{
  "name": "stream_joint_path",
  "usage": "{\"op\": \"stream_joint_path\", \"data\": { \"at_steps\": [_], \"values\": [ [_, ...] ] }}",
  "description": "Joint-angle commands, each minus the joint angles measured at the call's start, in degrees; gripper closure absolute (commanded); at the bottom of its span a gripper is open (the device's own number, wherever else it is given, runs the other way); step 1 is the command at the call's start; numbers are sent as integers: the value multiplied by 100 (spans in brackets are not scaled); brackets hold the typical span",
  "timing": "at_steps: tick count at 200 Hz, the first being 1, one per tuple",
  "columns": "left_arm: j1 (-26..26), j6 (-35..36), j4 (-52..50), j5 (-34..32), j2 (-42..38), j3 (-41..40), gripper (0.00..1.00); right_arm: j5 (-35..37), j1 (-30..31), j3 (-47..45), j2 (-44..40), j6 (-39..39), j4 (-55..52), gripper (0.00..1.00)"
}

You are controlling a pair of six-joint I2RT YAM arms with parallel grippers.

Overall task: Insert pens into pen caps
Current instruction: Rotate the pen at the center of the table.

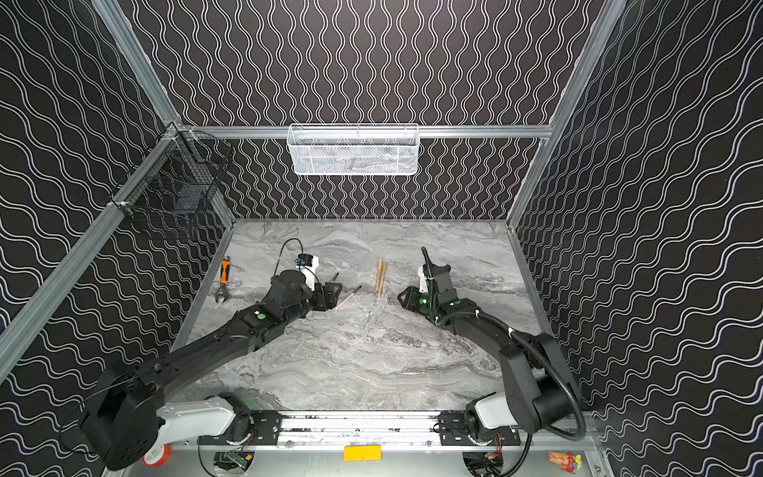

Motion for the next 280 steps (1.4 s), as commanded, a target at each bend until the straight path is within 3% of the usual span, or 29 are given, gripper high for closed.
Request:
{"op": "stream_joint_path", "data": {
  "at_steps": [1, 48, 108, 186, 248, 280],
  "values": [
    [19, 209, -119, -98, -271, -24, 24, 347, 70, -285, -256, 108, 446, 55],
    [19, 310, -699, -304, -789, 99, 20, 576, 95, -372, -655, -153, 202, 53],
    [26, 922, -1150, -357, -554, 557, 20, 694, 92, -718, -873, -237, 722, 50],
    [116, 1662, -2080, -227, 1384, 1945, 25, 896, 81, -838, -791, -415, 976, 54],
    [408, 1894, -2749, 128, 2306, 2618, 25, 1004, 61, -825, -630, -418, 1009, 52],
    [408, 1960, -3040, 99, 2935, 3072, 32, 1074, 61, -918, -664, -392, 1063, 52]
  ]
}}
